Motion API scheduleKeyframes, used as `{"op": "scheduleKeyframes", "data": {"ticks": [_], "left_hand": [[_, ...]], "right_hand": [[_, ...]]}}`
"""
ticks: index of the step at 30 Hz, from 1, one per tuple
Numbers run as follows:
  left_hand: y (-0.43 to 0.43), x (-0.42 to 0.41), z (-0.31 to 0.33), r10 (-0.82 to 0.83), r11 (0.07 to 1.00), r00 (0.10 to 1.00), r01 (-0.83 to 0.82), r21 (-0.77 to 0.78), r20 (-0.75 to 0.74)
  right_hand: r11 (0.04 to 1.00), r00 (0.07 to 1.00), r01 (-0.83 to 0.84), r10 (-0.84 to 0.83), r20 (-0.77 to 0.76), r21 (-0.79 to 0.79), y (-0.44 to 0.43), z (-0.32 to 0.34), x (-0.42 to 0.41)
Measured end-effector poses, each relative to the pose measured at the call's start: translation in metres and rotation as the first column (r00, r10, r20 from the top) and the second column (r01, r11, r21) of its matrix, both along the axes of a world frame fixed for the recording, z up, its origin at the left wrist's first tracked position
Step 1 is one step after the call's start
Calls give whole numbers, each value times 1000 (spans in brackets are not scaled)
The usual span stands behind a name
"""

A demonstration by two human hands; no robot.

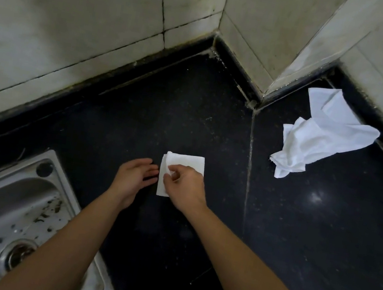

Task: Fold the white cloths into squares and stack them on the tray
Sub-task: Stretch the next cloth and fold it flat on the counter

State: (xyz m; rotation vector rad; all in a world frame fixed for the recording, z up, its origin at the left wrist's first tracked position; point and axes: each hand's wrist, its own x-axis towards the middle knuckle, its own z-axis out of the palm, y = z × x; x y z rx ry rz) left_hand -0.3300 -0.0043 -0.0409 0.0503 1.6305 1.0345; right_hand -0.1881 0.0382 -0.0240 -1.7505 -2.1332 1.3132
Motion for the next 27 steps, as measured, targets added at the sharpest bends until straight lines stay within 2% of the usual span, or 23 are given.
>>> {"op": "scheduleKeyframes", "data": {"ticks": [4, 7, 9, 10, 11, 12, 14, 15, 16, 18, 19, 21, 27], "left_hand": [[-1, -4, -2, 1, 1000, 1000, -1, 6, 24], [0, -4, -1, -29, 1000, 999, 29, 13, 18], [0, -4, 0, -111, 994, 993, 111, 5, -44], [0, -4, 0, -200, 979, 970, 202, -6, -138], [-2, -5, 1, -328, 942, 897, 335, -29, -295], [-4, -6, 1, -460, 869, 746, 490, -71, -482], [-8, -5, 2, -590, 652, 310, 728, -213, -746], [-9, -3, 2, -601, 538, 110, 788, -299, -792], [-9, -2, 1, -608, 427, -61, 815, -391, -792], [-7, -2, -6, -604, 248, -317, 798, -550, -731], [-7, -4, -11, -587, 191, -398, 778, -598, -705], [-8, -14, -20, -571, 131, -486, 741, -658, -661], [-9, -32, -38, -505, 95, -559, 721, -686, -658]], "right_hand": [[997, 996, -72, 74, 46, -30, -3, -10, -7], [992, 995, -101, 102, 6, -79, -2, -12, -1], [996, 997, -56, 52, -63, -65, 3, -8, 10], [999, 995, -29, 27, -96, -17, 6, -6, 20], [997, 993, -17, 24, -112, 69, 8, -5, 31], [981, 993, -35, 55, -102, 193, 11, -6, 44], [880, 979, -191, 204, 18, 435, 16, -13, 68], [823, 946, -324, 296, 134, 466, 19, -17, 77], [782, 888, -459, 389, 247, 421, 22, -21, 83], [711, 747, -648, 527, 405, 271, 26, -26, 86], [680, 698, -695, 559, 448, 235, 28, -29, 85], [652, 651, -731, 578, 492, 201, 31, -33, 81], [650, 571, -754, 576, 585, 96, 29, -48, 77]]}}
